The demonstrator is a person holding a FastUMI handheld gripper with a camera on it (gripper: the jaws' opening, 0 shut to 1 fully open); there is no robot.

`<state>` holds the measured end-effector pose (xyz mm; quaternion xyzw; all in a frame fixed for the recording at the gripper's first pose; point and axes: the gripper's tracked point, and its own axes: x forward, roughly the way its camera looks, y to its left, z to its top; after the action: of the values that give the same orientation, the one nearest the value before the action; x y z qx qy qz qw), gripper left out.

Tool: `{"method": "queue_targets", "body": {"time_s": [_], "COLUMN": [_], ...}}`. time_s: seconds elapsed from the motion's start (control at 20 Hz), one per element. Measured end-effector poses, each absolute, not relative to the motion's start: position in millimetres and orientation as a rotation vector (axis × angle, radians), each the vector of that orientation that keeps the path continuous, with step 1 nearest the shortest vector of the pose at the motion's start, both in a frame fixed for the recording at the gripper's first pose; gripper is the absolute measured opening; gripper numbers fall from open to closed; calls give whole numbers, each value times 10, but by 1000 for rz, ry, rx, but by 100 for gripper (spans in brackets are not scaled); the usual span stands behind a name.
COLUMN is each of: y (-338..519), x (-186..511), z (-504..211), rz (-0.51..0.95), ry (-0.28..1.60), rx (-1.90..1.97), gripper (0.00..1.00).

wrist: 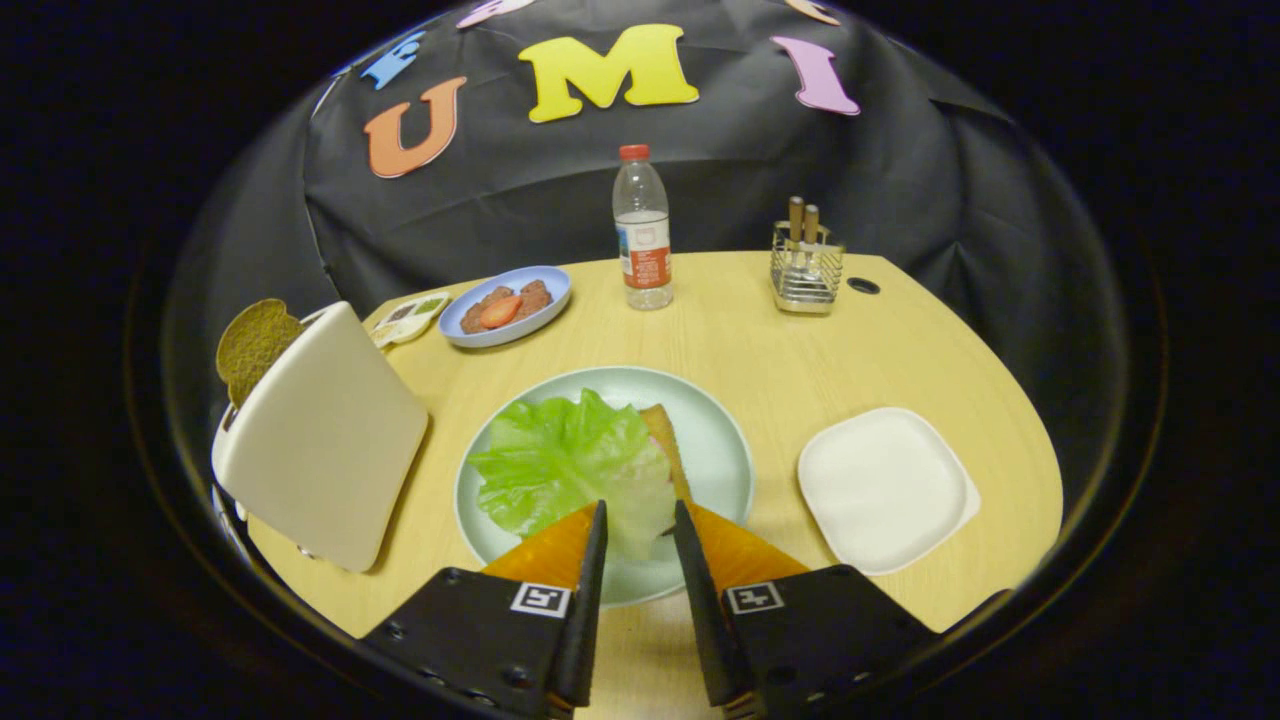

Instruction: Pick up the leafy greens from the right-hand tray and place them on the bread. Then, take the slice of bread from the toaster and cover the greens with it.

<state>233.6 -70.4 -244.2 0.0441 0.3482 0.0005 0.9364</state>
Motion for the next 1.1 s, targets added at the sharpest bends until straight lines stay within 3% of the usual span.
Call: {"method": "queue_targets", "body": {"time_s": [0.05,0.2,0.3,0.5,1.1], "y": [-704,-758,-744,-524,902], "x": [2314,2187,2076,1836,1681], "z": [-2379,-2187,-2013,-1681,-946], "rz": [-5,-47,-72,-83,34], "ry": [687,619,569,482,321], "rx": [101,98,96,85,68], "gripper": [45,77,87,92,92]}}
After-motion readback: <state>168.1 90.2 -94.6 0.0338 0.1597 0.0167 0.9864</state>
